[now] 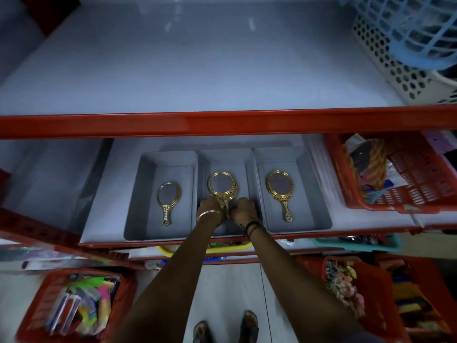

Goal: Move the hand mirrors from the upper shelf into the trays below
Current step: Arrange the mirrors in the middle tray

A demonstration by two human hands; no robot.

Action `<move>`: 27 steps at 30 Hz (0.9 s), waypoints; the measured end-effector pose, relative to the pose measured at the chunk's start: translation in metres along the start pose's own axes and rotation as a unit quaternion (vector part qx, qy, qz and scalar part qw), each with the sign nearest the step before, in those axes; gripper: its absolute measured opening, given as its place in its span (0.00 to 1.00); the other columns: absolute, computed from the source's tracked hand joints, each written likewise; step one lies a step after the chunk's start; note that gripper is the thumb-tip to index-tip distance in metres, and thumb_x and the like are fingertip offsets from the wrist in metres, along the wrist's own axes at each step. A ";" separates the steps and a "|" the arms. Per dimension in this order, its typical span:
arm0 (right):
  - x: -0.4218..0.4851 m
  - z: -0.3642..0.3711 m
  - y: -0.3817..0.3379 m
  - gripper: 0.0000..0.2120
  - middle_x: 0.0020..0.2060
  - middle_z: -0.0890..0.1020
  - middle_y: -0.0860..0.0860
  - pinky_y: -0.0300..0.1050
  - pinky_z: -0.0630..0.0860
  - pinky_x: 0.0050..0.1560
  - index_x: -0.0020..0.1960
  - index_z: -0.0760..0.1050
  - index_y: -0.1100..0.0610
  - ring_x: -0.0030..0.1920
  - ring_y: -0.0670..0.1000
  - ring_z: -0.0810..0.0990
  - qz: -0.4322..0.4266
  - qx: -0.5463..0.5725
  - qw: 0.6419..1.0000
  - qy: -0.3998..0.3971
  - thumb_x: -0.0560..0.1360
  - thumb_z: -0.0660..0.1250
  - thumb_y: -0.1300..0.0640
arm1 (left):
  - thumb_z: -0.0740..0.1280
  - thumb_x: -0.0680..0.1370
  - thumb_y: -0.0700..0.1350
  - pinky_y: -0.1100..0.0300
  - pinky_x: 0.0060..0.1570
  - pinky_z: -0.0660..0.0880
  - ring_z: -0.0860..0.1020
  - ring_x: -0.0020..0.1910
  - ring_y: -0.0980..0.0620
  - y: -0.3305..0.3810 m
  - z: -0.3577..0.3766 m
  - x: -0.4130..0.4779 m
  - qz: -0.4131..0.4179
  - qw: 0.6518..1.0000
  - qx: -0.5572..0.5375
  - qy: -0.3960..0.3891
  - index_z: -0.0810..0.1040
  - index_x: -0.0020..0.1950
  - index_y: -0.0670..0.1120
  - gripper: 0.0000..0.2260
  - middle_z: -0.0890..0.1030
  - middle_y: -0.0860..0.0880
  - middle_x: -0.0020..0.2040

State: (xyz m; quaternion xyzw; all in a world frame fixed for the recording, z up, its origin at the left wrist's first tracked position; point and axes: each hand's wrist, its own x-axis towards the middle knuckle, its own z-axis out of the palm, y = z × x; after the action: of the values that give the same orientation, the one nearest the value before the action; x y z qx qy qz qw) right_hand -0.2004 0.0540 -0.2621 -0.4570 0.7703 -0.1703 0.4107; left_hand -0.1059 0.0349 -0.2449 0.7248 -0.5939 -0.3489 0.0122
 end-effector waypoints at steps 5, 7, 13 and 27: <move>0.002 0.002 0.004 0.13 0.52 0.85 0.60 0.47 0.80 0.55 0.51 0.82 0.65 0.54 0.58 0.82 0.016 0.031 0.999 -0.012 0.76 0.60 0.64 | 0.61 0.78 0.38 0.50 0.56 0.77 0.79 0.59 0.38 -0.003 0.005 0.001 0.002 0.999 -0.042 0.011 0.79 0.57 0.36 0.12 0.81 0.37 0.58; 0.000 0.000 0.007 0.13 0.53 0.85 0.59 0.50 0.78 0.60 0.51 0.83 0.64 0.56 0.58 0.81 0.008 0.040 0.999 -0.018 0.75 0.60 0.65 | 0.61 0.77 0.38 0.51 0.55 0.77 0.80 0.57 0.39 -0.005 0.008 0.002 0.002 0.998 -0.062 0.007 0.80 0.55 0.37 0.11 0.82 0.38 0.57; -0.005 0.000 0.013 0.12 0.54 0.84 0.58 0.49 0.77 0.62 0.53 0.82 0.63 0.56 0.57 0.81 0.015 0.072 0.997 -0.019 0.74 0.64 0.67 | 0.62 0.76 0.38 0.53 0.51 0.79 0.82 0.52 0.42 -0.015 0.016 0.007 -0.003 0.993 -0.120 -0.005 0.83 0.49 0.39 0.10 0.84 0.40 0.52; -0.009 0.008 0.013 0.11 0.46 0.86 0.62 0.46 0.80 0.51 0.47 0.84 0.66 0.49 0.59 0.83 -0.012 0.061 0.998 0.031 0.73 0.62 0.70 | 0.63 0.73 0.38 0.46 0.49 0.82 0.84 0.46 0.40 -0.020 0.021 0.014 -0.010 0.985 -0.170 -0.009 0.84 0.45 0.40 0.09 0.85 0.38 0.46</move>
State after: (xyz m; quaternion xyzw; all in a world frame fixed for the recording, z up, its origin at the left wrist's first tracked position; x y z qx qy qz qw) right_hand -0.1991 0.0693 -0.2707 -0.4347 0.7655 -0.2362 0.4114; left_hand -0.0994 0.0366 -0.2767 0.7150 -0.5184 -0.4518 0.1264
